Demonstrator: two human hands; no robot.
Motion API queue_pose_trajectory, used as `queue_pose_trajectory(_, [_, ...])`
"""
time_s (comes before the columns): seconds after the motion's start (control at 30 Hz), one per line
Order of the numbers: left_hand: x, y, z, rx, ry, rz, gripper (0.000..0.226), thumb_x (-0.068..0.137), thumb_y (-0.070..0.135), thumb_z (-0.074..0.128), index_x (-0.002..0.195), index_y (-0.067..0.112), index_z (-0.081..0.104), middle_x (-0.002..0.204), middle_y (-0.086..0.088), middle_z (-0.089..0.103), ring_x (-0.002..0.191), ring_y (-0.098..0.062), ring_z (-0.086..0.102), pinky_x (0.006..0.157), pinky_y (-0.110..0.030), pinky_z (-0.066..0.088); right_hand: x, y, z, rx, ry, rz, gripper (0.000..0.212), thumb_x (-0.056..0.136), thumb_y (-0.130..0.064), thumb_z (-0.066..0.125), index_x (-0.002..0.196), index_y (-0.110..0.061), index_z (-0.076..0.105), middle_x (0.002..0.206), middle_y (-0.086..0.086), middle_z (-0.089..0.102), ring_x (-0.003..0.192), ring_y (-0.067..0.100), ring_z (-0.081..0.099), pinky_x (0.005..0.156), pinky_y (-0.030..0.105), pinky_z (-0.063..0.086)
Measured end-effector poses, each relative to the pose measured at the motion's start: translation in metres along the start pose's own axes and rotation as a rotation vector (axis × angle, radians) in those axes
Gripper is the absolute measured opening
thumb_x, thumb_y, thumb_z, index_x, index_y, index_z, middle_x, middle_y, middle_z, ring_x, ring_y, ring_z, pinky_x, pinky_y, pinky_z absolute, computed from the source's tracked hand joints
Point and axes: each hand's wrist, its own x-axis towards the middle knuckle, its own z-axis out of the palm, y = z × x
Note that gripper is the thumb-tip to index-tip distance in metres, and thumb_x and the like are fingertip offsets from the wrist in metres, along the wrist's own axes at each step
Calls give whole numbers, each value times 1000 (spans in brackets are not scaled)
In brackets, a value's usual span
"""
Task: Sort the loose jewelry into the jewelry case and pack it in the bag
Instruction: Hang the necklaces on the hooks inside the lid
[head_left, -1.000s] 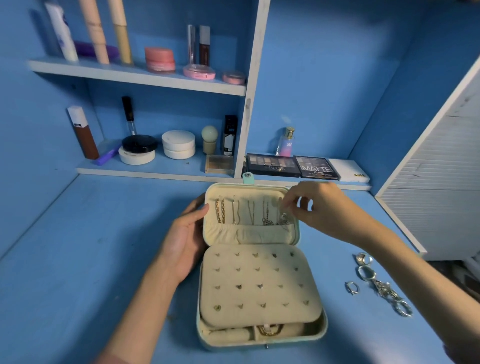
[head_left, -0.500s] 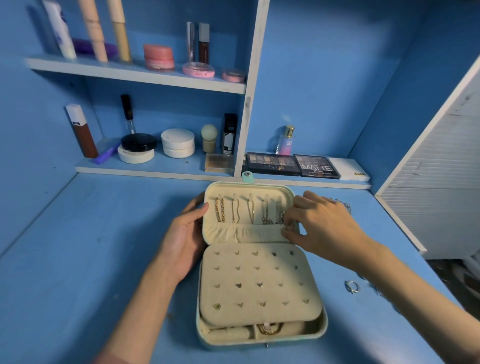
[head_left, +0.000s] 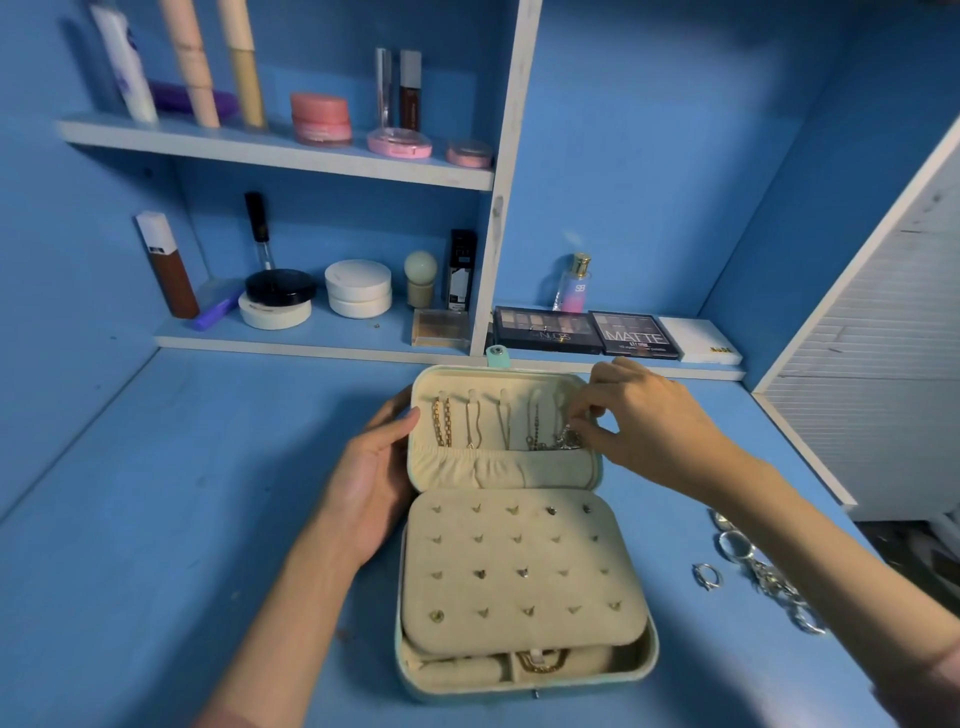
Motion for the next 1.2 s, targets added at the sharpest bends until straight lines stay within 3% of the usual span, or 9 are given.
queue_pose_trajectory(0.13, [0,0,0,0,3,2,51,76,18,54,127,16,57,110,-7,71,92,-17,68,66,-27,57,-9,-5,1,62,-1,-64,4,79,-20,68,82,-23,68,72,-10,49,76,13,39,50,18,26])
queue_pose_trajectory(0.27, [0,0,0,10,2,5,50,76,18,54,127,17,57,108,-6,72,91,-16,69,65,-27,56,-13,-11,6,69,-29,-100,15,73,-25,63,86,-26,71,74,-5,53,74,14,38,51,24,28])
queue_pose_trajectory(0.37, [0,0,0,11,3,5,52,76,19,54,128,16,56,108,-5,72,91,-16,69,67,-29,54,-9,-12,5,72,-47,-87,4,75,-21,66,78,-24,67,77,-5,53,76,14,37,54,19,22])
queue_pose_trajectory(0.53, [0,0,-1,2,-7,1,50,78,17,53,128,16,56,108,-6,72,90,-16,69,63,-27,56,-11,-17,6,18,-8,-35,5,69,-27,68,70,-25,63,77,-8,44,76,17,40,65,30,29])
queue_pose_trajectory(0.7, [0,0,-1,-12,-4,-1,51,78,17,53,129,16,56,112,-6,71,93,-16,68,68,-28,55,-13,-19,-1,68,-67,71,6,79,-29,67,84,-26,68,89,-5,53,87,15,38,74,31,28])
queue_pose_trajectory(0.77, [0,0,-1,-12,-3,-5,53,78,17,53,130,15,55,116,-8,69,95,-17,67,68,-28,55,-12,-19,-4,127,-84,73,4,79,-26,66,84,-26,67,85,-9,58,86,13,40,77,30,31])
queue_pose_trajectory(0.9, [0,0,-1,-18,-5,-8,54,78,18,53,132,15,54,117,-9,68,98,-19,67,69,-30,55,-12,-15,-4,228,-94,60,3,76,-18,69,78,-21,68,68,-17,58,79,11,40,75,29,38])
queue_pose_trajectory(1.1, [1,0,-1,-18,-13,-5,55,77,18,54,132,16,55,113,-8,70,95,-18,68,65,-28,58,-13,-17,-6,330,-123,79,9,77,-15,69,76,-21,62,68,-9,59,82,5,42,69,23,39])
queue_pose_trajectory(1.2, [1,0,-1,-17,-21,-4,54,77,17,54,132,16,55,112,-8,70,94,-18,68,64,-27,57,-13,-17,-6,331,-106,46,9,75,-13,71,74,-15,62,70,-9,58,82,9,40,67,19,38])
